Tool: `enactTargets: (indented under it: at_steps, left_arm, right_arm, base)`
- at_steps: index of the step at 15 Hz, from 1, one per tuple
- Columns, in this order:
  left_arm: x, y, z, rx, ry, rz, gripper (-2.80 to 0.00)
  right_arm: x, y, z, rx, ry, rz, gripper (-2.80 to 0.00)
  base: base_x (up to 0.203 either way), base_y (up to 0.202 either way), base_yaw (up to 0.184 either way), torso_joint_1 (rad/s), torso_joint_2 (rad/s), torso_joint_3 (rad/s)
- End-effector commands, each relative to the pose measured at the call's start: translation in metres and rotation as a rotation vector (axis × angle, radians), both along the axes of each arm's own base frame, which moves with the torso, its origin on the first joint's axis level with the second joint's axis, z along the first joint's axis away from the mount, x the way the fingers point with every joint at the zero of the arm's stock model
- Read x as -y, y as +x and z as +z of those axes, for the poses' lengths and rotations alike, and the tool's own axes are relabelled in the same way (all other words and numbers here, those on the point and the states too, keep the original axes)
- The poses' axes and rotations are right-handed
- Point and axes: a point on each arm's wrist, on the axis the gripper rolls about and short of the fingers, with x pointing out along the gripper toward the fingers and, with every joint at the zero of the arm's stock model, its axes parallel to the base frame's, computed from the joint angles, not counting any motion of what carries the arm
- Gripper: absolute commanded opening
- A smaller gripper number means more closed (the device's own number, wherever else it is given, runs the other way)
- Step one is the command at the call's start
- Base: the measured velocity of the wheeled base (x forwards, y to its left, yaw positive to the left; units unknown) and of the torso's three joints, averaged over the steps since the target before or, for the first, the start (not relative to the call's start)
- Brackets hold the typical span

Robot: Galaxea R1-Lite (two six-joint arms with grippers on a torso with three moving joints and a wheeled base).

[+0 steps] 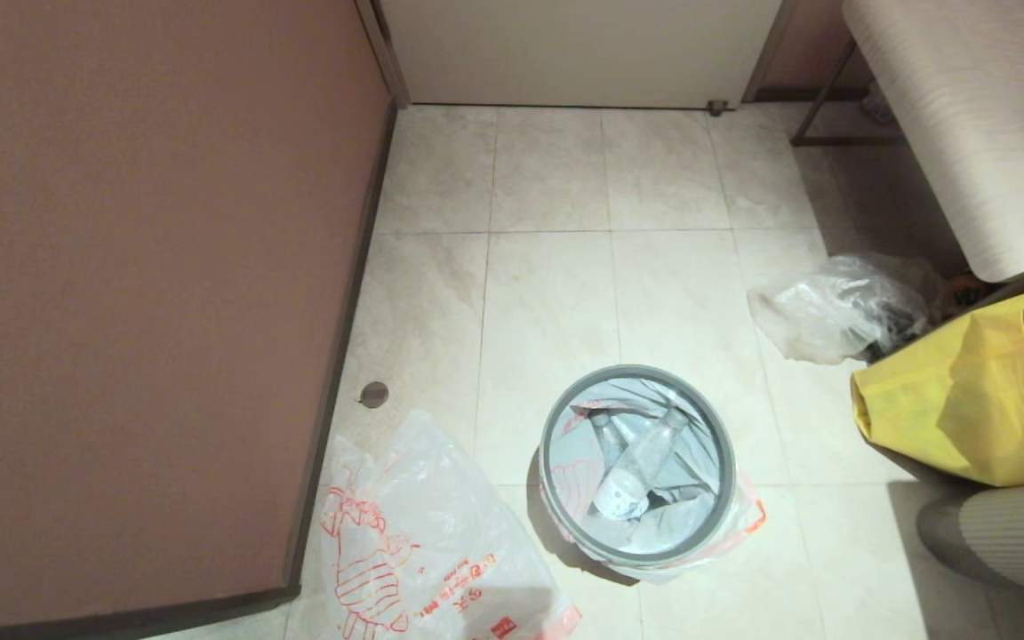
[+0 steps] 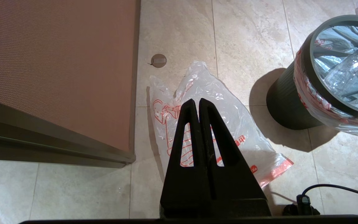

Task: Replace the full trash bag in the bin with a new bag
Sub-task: Place the trash can ring on the floor

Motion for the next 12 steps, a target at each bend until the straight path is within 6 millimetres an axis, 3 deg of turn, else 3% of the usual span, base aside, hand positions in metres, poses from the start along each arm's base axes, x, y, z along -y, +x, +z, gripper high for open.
enactTargets:
  at_steps: [1, 12]
  left_arm:
    - [0.0, 0.0, 0.0, 0.0, 0.0, 0.0, -2.8]
    - [0.0, 0.0, 0.0, 0.0, 0.0, 0.0, -2.8]
  right_arm:
    - [0.0, 0.0001, 0.0001, -0.001, 0.0, 0.0, -2.8]
    - [0.0001, -0.0006, 0.0021, 0.003, 0.0, -0.002, -2.8]
  base:
    - [0.0, 0.0, 0.0, 0.0, 0.0, 0.0]
    - [0.0, 0.0, 0.0, 0.0, 0.0, 0.0]
